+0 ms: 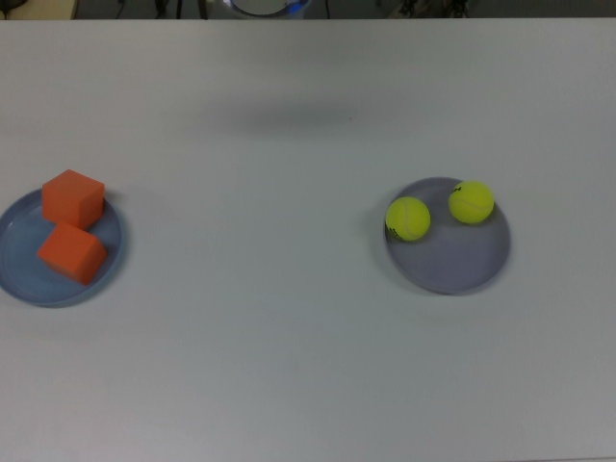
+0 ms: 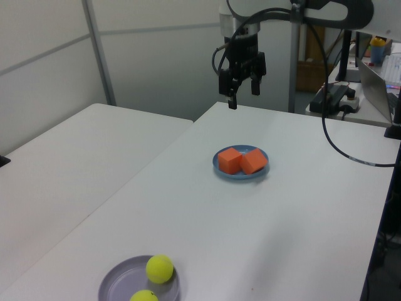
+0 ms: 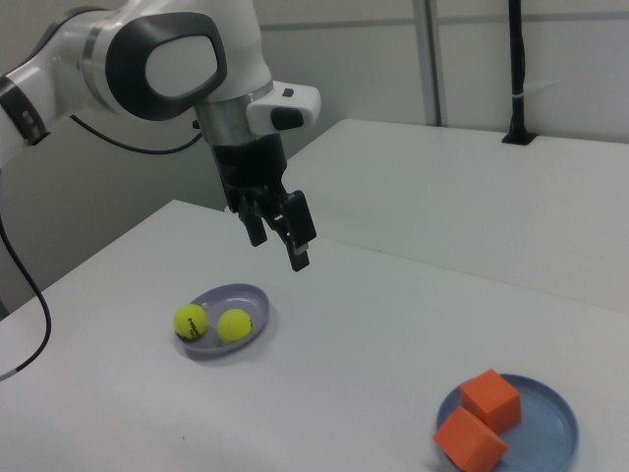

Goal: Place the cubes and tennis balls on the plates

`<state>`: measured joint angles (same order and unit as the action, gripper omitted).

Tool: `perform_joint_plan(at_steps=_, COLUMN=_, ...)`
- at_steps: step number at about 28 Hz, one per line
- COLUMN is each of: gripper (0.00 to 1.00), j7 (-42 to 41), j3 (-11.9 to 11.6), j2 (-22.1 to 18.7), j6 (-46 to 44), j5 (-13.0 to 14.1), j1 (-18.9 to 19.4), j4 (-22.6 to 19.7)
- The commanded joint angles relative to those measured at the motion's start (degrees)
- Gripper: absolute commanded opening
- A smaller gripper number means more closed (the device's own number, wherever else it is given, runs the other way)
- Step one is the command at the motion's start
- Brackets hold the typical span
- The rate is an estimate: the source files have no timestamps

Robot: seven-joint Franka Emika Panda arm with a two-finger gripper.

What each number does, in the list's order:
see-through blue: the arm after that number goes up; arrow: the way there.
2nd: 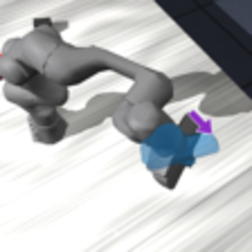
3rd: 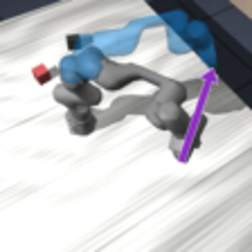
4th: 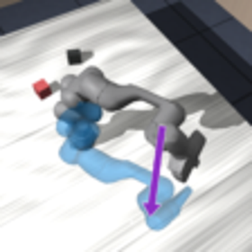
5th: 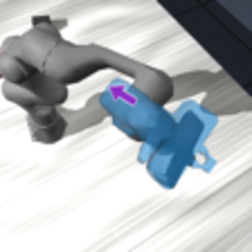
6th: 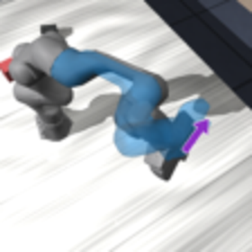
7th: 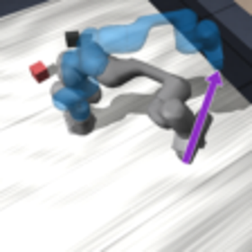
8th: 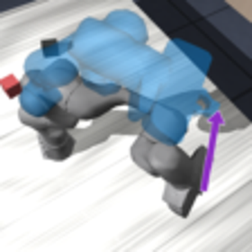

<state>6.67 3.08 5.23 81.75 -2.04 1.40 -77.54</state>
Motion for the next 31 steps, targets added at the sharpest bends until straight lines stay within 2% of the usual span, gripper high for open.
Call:
perform_joint_plan(at_steps=1, gripper=1.00, j7=-0.79, j3=-0.10, j2=-1.01, j6=0.78, j5=0.46, j1=0.09, j4=-0.94)
perform_joint_plan(at_steps=31, gripper=1.00, j7=-1.66, j3=-0.10, j2=-0.83, j6=0.78, j5=0.37, j1=0.80, j4=-1.03)
